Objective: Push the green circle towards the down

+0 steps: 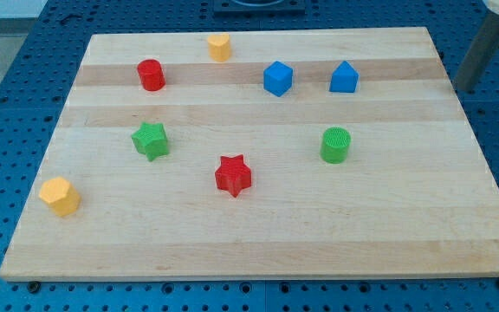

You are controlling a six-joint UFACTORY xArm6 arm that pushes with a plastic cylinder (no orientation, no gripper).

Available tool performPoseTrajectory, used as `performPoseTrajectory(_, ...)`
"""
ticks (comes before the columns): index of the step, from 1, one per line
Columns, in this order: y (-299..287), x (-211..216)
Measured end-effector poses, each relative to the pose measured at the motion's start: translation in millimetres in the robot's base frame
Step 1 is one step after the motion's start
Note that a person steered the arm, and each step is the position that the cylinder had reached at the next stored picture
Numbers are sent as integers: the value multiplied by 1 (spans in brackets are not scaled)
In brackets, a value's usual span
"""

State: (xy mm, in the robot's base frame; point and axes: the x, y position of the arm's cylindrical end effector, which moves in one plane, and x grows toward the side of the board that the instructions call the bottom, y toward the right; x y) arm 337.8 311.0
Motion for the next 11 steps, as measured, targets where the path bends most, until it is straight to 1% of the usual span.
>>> performPoseTrajectory(1, -19, 4)
performPoseTrajectory(2, -56, 19)
performPoseTrajectory(4, -102, 60)
performPoseTrajectory(5, -148, 68)
performPoseTrajectory(6, -198, 66)
performPoseTrajectory(7, -216, 68)
performPoseTrajectory(9, -220, 82)
performPoseTrajectory(10, -220, 95)
performPoseTrajectory(11, -220, 118)
